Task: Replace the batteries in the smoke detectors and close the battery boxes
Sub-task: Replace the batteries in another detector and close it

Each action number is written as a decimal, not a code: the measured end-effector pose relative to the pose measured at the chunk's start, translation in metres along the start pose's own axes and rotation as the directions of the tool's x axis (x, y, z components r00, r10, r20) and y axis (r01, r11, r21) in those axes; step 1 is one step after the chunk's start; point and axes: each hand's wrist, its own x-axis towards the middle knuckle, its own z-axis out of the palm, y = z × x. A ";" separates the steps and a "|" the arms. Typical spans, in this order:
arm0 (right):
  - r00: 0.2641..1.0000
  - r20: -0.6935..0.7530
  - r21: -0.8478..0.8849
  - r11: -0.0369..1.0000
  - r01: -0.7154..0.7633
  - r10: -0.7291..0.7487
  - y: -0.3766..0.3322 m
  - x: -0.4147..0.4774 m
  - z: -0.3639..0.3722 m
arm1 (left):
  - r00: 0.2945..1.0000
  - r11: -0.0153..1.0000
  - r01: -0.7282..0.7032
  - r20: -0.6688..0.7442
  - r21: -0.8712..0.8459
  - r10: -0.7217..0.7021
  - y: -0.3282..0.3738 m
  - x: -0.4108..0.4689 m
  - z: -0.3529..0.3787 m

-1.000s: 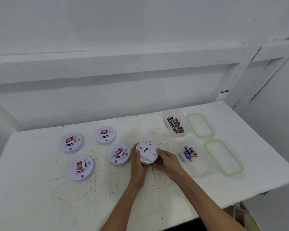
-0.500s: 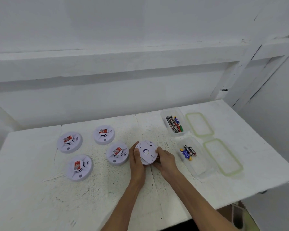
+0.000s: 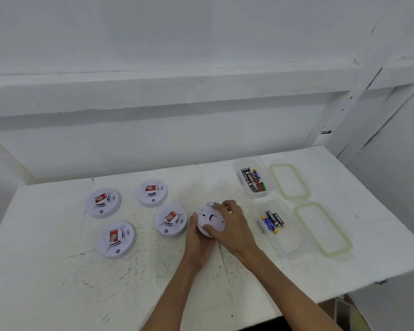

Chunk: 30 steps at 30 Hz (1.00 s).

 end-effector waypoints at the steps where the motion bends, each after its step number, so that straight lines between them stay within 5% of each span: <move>1: 0.999 0.018 -0.019 0.999 0.042 -0.042 0.000 0.001 -0.002 | 1.000 0.998 0.027 -0.002 -0.057 -0.027 0.002 0.001 -0.001; 9: 0.967 -0.029 -0.249 0.938 0.240 -0.255 0.003 0.008 -0.002 | 0.997 0.976 0.067 -0.011 -0.209 -0.071 0.006 0.006 -0.005; 23: 0.971 0.022 -0.539 0.816 0.211 -0.237 -0.025 0.004 0.013 | 0.999 0.974 -0.029 -0.030 -0.224 0.023 0.002 0.004 -0.013; 30: 0.995 -0.052 -0.524 0.850 0.044 -0.084 -0.038 -0.003 0.020 | 0.999 0.975 -0.030 -0.027 -0.222 0.025 0.001 0.004 -0.014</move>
